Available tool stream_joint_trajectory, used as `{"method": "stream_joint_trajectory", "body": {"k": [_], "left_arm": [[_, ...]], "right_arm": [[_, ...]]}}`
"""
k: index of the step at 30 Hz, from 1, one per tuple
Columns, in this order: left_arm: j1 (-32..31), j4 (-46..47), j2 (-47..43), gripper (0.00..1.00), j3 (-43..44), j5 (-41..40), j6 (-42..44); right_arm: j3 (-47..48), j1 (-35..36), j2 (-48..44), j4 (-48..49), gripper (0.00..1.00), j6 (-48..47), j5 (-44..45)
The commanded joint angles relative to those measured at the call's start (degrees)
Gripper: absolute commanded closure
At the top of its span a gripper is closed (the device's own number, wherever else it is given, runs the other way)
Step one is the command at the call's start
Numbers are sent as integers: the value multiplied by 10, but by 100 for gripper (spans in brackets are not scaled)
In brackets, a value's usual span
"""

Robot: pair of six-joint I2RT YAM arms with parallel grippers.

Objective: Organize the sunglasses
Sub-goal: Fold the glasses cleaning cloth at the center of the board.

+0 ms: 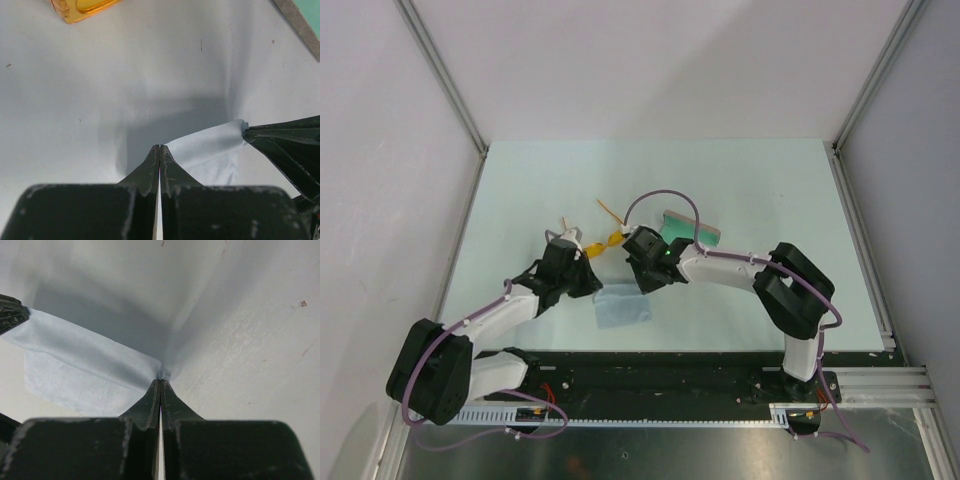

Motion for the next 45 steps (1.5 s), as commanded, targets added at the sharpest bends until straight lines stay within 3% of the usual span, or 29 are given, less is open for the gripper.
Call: {"method": "stream_joint_trajectory", "body": {"k": [1, 45], "left_arm": [[-6, 4, -17, 100, -9, 12, -2], [-26, -2, -31, 100, -49, 33, -13]], "right_arm": [[-1, 7, -40, 0, 100, -13, -2], [-17, 27, -27, -29, 97, -3, -23]]}}
